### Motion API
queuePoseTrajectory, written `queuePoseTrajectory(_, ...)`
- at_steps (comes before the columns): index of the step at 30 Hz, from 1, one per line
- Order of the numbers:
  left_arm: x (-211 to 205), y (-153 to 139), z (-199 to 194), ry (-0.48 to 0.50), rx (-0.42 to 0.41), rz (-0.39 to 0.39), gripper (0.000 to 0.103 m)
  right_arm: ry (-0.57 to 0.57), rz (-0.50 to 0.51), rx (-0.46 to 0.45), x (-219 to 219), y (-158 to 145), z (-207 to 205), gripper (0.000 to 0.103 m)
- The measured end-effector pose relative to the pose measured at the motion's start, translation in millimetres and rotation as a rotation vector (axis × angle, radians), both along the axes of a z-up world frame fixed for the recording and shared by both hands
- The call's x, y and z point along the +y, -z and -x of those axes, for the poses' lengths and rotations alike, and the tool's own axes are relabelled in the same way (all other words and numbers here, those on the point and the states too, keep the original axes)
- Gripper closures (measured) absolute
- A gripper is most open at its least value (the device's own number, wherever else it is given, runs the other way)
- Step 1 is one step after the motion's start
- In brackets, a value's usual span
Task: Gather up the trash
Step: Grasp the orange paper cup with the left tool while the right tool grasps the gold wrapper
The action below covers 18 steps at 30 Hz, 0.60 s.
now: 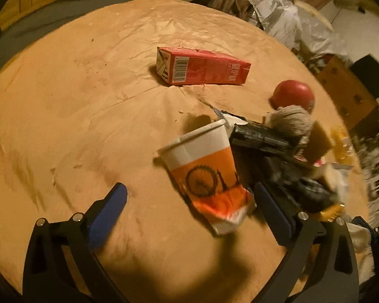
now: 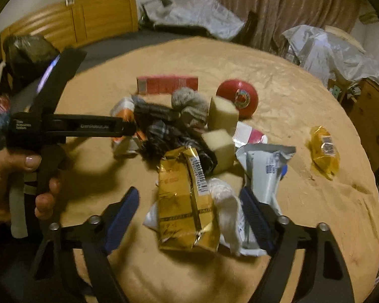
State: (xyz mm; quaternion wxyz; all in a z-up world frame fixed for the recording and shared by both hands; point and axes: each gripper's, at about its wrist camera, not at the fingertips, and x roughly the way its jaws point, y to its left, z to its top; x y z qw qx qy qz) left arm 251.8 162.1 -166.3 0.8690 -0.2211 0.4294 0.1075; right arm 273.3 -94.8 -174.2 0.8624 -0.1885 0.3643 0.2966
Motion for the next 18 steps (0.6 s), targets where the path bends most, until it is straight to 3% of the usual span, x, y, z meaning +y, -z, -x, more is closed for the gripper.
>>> queuePoseTrajectory(3,1,-2,-2,-0.016,-0.02,-0.003,0.007,0.009,0.025,0.019,6,9,-12,0.045)
queuePoseTrajectory(4,2,-3,0,-0.018,-0.028,0.001,0.013,0.01,0.018,0.022,6,10,-11,0.048)
queuePoseTrajectory(5,2,-4,0,-0.01,-0.033,-0.006,0.029,0.01,0.012,0.022,6,10,-11,0.049)
queuePoseTrajectory(8,3,-5,4,0.011,-0.053,0.005,0.052,0.008,-0.006,0.023,5,9,-9,0.052)
queuePoseTrajectory(10,4,-9,9,0.012,-0.069,0.006,0.058,0.014,-0.032,0.02,2,7,-6,0.053)
queuePoseTrajectory(15,4,-22,27,0.031,-0.13,-0.029,0.059,0.038,-0.112,-0.035,-10,-12,12,0.054)
queuePoseTrajectory(18,-1,-40,44,0.043,-0.185,-0.095,0.059,0.064,-0.174,-0.076,-19,-28,24,0.054)
